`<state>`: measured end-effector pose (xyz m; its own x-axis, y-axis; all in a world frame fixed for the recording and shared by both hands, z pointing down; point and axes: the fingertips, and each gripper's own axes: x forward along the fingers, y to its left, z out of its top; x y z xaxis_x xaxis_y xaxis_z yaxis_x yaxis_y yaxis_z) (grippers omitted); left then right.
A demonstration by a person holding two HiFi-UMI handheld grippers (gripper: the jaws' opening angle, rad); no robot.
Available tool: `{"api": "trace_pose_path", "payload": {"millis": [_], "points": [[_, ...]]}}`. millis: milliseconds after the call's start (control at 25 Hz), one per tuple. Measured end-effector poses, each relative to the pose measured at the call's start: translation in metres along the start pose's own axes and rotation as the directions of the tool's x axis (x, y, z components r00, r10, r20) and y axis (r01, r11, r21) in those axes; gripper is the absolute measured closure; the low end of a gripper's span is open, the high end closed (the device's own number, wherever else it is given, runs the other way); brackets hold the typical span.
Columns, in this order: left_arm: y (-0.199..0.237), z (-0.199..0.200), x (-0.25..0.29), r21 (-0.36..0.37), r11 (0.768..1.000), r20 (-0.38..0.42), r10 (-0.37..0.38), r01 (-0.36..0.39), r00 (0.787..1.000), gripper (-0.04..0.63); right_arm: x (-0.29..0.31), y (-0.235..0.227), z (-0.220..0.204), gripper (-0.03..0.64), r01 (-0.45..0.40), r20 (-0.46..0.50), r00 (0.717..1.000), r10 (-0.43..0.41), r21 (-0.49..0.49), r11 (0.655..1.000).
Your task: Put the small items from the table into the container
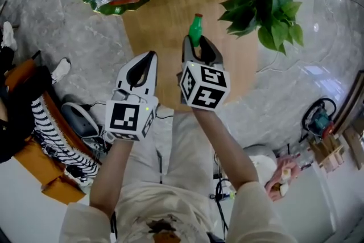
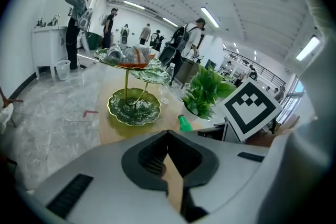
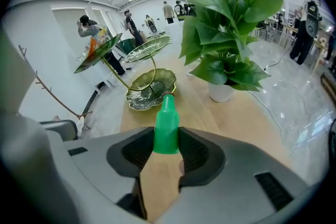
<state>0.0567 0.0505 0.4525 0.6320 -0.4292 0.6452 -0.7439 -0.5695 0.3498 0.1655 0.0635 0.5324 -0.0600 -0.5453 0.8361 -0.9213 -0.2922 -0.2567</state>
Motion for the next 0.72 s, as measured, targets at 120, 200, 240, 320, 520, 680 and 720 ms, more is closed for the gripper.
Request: {"api": "trace_pose_path", "payload": {"millis": [120, 200, 240, 320, 520, 680, 720], "points": [[-0.002, 0.008, -0.005, 0.003, 1.0, 0.008, 0.002, -0.002, 1.0, 0.586, -0.007, 0.01, 0.012, 0.465, -0.021, 0.016, 1.0, 0.021, -0.029, 0.999], [-0.003, 0.014, -0.009, 0.004, 1.0, 0.013, 0.002, -0.002, 1.0, 0.586, -0.013, 0.016, 0.019, 0.465, -0.03, 0.026, 0.999, 0.031, -0.039, 0.999], [-0.004, 0.016, -0.011, 0.005, 1.0, 0.016, 0.003, -0.003, 1.0, 0.586, -0.016, 0.018, 0.022, 0.465, -0.034, 0.031, 0.999, 0.036, -0.044, 0.998], [-0.005, 0.022, -0.013, 0.006, 1.0, 0.024, 0.006, -0.006, 1.0, 0.586, -0.021, 0.021, 0.028, 0.465, -0.04, 0.04, 0.998, 0.042, -0.054, 0.998], [-0.008, 0.037, -0.023, 0.007, 1.0, 0.043, 0.011, -0.011, 0.999, 0.586, -0.035, 0.028, 0.039, 0.465, -0.051, 0.047, 0.997, 0.054, -0.068, 0.996], [-0.011, 0.053, -0.032, 0.009, 1.0, 0.061, 0.017, -0.017, 0.998, 0.586, -0.049, 0.035, 0.047, 0.465, -0.063, 0.053, 0.996, 0.068, -0.082, 0.995], [-0.013, 0.056, -0.034, 0.01, 1.0, 0.065, 0.016, -0.017, 0.998, 0.586, -0.053, 0.036, 0.05, 0.465, -0.065, 0.056, 0.996, 0.07, -0.087, 0.994]]}}
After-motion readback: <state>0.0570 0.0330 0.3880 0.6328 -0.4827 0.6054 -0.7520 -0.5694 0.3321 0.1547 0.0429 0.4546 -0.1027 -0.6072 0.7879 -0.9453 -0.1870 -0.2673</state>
